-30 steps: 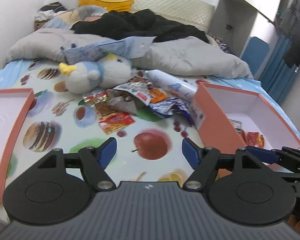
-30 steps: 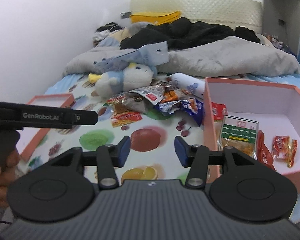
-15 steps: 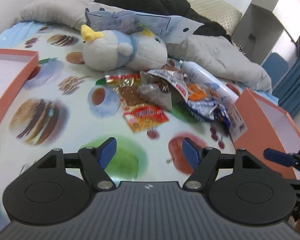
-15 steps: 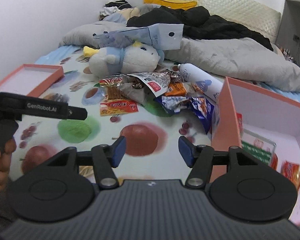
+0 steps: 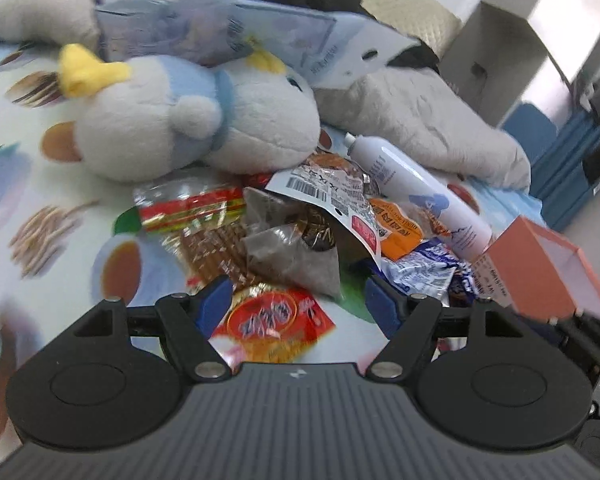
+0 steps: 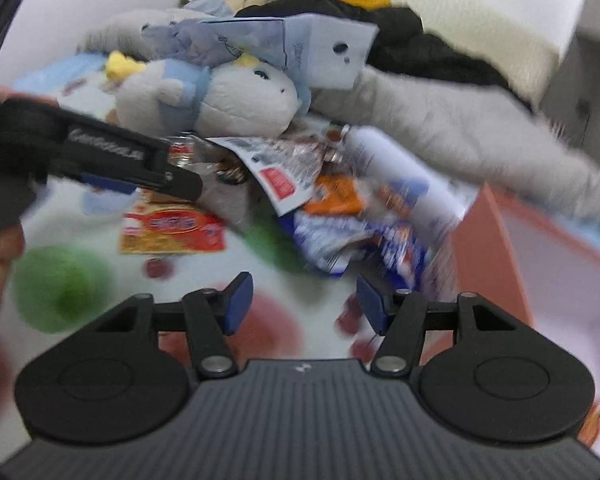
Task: Organize snacks
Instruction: 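Grasp the grey-black bag with the left tool while the right tool grasps the blue bag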
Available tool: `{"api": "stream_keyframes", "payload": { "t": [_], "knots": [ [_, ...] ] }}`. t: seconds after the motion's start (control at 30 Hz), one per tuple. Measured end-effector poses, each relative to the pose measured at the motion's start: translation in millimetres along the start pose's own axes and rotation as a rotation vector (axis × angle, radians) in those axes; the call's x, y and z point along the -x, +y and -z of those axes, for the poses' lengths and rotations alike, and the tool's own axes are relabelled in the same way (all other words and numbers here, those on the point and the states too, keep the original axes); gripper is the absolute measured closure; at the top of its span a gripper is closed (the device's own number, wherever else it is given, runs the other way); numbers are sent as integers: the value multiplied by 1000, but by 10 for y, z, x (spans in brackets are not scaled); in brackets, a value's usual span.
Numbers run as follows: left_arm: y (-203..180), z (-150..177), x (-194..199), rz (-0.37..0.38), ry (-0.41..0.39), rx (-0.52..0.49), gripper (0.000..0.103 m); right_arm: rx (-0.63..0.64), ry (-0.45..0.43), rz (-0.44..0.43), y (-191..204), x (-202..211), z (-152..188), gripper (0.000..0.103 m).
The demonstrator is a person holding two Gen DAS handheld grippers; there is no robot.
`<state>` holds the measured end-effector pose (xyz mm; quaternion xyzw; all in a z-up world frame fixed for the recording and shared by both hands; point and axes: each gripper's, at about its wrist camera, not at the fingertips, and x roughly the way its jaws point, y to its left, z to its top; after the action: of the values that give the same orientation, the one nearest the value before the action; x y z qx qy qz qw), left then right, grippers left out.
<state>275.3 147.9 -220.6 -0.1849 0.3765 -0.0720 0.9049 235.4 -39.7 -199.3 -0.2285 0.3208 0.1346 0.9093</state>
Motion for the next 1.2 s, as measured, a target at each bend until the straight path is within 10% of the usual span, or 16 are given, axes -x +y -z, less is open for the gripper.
{"api": "stream_keyframes", "payload": {
  "t": [0.53,1.2],
  "knots": [
    [-170,-161,-641,-56,6,-228,20,367,36,105,260,-638,-43,45],
    [-177,97,-253,-133,43,-179,29,411,17,52,352,-245,117,90]
  ]
}}
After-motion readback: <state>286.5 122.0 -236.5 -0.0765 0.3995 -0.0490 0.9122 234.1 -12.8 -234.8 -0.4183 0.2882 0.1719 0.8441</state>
